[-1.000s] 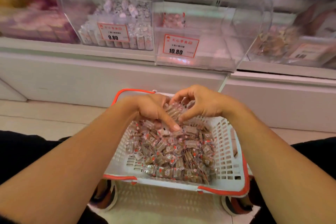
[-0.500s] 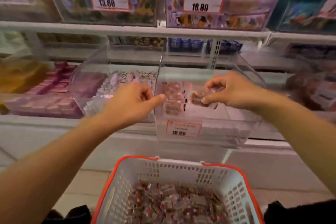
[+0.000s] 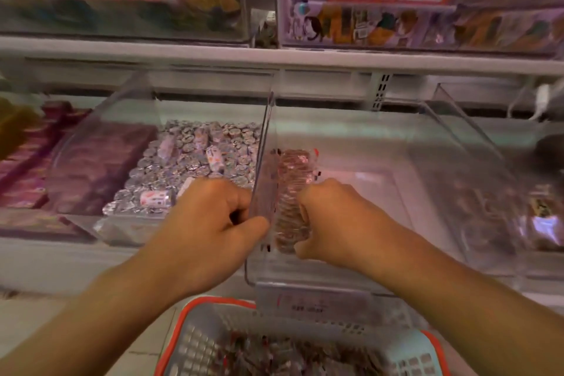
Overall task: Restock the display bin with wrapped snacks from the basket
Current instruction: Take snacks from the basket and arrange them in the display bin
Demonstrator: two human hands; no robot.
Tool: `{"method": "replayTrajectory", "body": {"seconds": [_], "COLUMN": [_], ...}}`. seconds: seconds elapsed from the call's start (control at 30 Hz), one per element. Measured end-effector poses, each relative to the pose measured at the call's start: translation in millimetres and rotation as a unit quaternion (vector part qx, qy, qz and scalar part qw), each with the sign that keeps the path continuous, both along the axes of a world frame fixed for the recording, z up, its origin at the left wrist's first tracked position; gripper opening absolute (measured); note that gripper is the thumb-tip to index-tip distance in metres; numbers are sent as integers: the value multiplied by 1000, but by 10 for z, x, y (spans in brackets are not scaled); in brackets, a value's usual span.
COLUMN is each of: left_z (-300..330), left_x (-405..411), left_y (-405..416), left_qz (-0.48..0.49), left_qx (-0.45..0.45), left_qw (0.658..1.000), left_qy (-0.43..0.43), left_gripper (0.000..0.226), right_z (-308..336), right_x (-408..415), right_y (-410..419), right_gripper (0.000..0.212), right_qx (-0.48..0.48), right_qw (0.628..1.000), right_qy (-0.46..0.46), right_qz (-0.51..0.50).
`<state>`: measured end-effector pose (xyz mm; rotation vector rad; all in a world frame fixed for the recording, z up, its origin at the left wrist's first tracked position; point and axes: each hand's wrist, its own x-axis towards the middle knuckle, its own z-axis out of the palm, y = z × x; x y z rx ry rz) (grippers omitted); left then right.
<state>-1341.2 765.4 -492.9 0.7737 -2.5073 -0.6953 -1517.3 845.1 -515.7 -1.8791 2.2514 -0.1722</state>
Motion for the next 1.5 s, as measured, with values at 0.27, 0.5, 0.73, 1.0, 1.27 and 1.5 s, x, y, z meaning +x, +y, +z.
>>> {"method": "replayTrajectory", "body": {"seconds": [0.27,0.5,0.73,1.0,1.27,1.5], "left_z": [-51,-56,-52,-60,-43,-71], "left_x": [3,16,-1,-24,-36,1], "left_y": [-1,37,38,17,21,13], "left_qz": [10,-7,11,19,23,18], "left_qx": [27,35,41,39,69,39], "left_qw": [999,999,998,998,996,998], "left_qy": [22,37,49,46,53,52], "left_gripper": [28,27,27,29,32,32], "right_z": [-29,-55,-10,326,129,263], "right_x": [-15,-25,-80,-381,-231,-454], "right_y": [9,-58,-67,-16,-475,-250], "right_gripper": [89,36,44,76,74,56], "right_qx": [46,166,169,86,51,-20], "right_qw": [993,975,966,912,739,941], "right_qy": [-8,-124,-175,-338,-618,-280], "right_qz": [-108,-76,-86,-216,-263,-187]}}
